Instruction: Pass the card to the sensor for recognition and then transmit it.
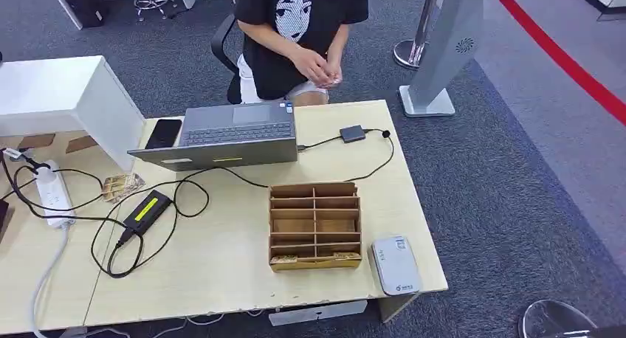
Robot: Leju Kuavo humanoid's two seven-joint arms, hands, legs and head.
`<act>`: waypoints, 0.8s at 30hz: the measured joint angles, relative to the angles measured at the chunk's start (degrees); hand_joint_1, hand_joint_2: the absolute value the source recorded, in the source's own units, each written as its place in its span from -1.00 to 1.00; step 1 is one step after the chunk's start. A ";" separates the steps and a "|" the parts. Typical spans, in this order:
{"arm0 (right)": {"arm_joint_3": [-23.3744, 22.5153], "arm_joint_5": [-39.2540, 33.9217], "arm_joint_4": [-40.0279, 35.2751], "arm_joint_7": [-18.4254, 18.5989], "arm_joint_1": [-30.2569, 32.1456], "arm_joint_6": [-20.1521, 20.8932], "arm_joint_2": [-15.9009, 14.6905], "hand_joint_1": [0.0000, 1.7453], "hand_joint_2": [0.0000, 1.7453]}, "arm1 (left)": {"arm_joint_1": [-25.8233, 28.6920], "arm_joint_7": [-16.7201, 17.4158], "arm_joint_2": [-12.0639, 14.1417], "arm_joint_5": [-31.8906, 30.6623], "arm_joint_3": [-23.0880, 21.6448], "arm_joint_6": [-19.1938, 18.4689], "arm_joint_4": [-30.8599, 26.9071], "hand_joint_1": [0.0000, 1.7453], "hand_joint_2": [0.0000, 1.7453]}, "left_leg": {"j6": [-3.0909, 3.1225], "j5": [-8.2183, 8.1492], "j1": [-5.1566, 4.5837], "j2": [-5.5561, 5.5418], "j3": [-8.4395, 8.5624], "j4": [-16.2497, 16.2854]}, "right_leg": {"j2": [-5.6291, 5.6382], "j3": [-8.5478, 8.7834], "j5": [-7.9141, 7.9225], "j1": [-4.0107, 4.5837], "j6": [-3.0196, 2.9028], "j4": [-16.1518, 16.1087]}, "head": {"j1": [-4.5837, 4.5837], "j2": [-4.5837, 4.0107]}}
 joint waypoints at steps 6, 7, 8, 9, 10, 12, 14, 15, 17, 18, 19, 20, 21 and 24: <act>3.51 -0.81 1.82 2.07 -0.07 -3.06 -0.33 -1.00 1.00 | 0.01 -0.09 -0.11 0.00 0.00 0.00 0.00 -1.00 1.00 | 0.00 0.00 0.03 0.00 -0.01 -0.01 | 0.00 0.00 0.00 0.02 -0.01 0.01 | -0.02 0.00; 3.88 -1.07 1.95 2.12 -0.06 -3.08 -0.42 -1.00 1.00 | 0.00 -0.09 -0.11 0.00 0.00 0.00 0.00 -1.00 1.00 | 0.00 0.00 0.03 0.00 -0.01 -0.01 | 0.00 0.00 0.00 0.02 -0.01 0.01 | 0.00 0.00; 4.25 -1.09 2.08 2.14 -0.06 -3.08 -0.48 -1.00 1.00 | 0.01 -0.09 -0.11 0.00 0.00 0.00 0.00 -1.00 1.00 | 0.00 0.00 0.03 0.00 -0.01 -0.01 | 0.00 0.00 0.00 0.02 0.00 0.01 | 0.00 0.00; 4.49 -1.14 2.26 2.14 -0.06 -3.08 -0.59 -1.00 -1.00 | 0.01 -0.09 -0.11 0.00 0.00 0.00 0.00 -1.00 1.00 | 0.00 0.00 0.02 0.00 0.00 -0.01 | 0.00 0.00 0.00 0.02 0.00 0.01 | 0.00 0.00; 4.67 -1.18 2.30 2.09 -0.03 -3.08 -0.63 -1.00 -1.00 | 0.01 -0.09 -0.11 -0.02 0.00 0.00 0.00 -1.00 1.00 | 0.00 0.00 0.02 0.00 0.00 -0.01 | 0.00 0.00 0.00 0.02 0.00 0.01 | 0.00 0.00; 5.24 -1.66 2.41 1.37 -0.01 -3.05 -1.01 -1.00 -1.00 | 0.02 -0.07 -0.11 -0.18 0.00 0.00 0.00 -1.00 1.00 | 0.00 0.00 0.02 0.00 0.00 0.00 | 0.00 0.00 0.00 0.02 0.00 0.00 | 0.00 0.00; 5.80 -2.23 2.65 0.72 0.00 -3.08 -1.46 -1.00 -1.00 | 0.01 -0.07 -0.11 -0.17 0.00 0.00 0.00 -1.00 1.00 | 0.00 0.00 0.00 0.00 0.00 0.00 | 0.00 0.01 0.00 0.01 0.00 0.00 | 0.00 0.02; 6.04 -2.23 2.74 0.34 0.02 -3.08 -1.62 -1.00 -1.00 | 0.02 -0.07 -0.09 -0.20 0.00 0.00 0.00 -1.00 1.00 | 0.00 0.00 0.00 0.00 0.00 0.00 | 0.00 0.00 0.00 0.01 0.00 0.00 | 0.02 0.02; 6.52 -2.30 2.91 -0.03 0.05 -3.21 -1.90 -1.00 -1.00 | 0.03 -0.07 -0.09 -0.24 0.00 0.00 0.00 -1.00 1.00 | 0.00 0.00 -0.01 0.00 -0.01 0.00 | 0.00 0.01 0.00 0.01 0.00 0.00 | 0.00 0.00; 6.85 -2.82 3.07 -0.18 0.03 -3.38 -2.10 -1.00 1.00 | 0.02 -0.04 -0.09 -0.26 0.00 0.00 0.00 -1.00 1.00 | 0.00 0.00 0.00 0.00 -0.02 0.00 | 0.00 0.01 0.00 0.01 0.00 0.00 | 0.00 0.00; 7.16 -3.63 3.22 -0.31 0.03 -3.65 -2.25 -1.00 1.00 | 0.02 0.07 -0.09 -0.31 0.00 0.00 0.00 -1.00 1.00 | 0.00 0.00 0.00 0.00 -0.02 0.00 | 0.00 0.01 0.00 0.00 0.00 0.00 | 0.02 0.02; 7.61 -4.61 3.35 -0.42 0.03 -3.95 -2.56 -1.00 1.00 | 0.03 0.17 -0.09 -0.35 0.00 0.00 0.00 -1.00 1.00 | 0.00 0.00 0.00 0.00 -0.02 0.00 | 0.00 0.01 0.00 0.00 0.00 0.00 | 0.00 0.00; 8.18 -5.70 3.54 -0.27 0.02 -4.49 -2.82 -1.00 1.00 | 0.03 0.28 -0.09 -0.37 0.00 0.00 0.00 -1.00 1.00 | 0.00 0.00 0.00 0.00 -0.02 0.00 | 0.00 0.01 0.00 0.00 0.00 0.00 | 0.00 0.00; 9.04 -6.76 3.77 0.54 0.03 -5.20 -3.24 -1.00 1.00 | 0.03 0.28 -0.07 -0.37 0.00 0.02 0.00 -1.00 -1.00 | 0.00 0.00 0.01 0.00 -0.02 0.00 | 0.00 0.00 0.00 0.00 0.00 0.00 | 0.00 0.00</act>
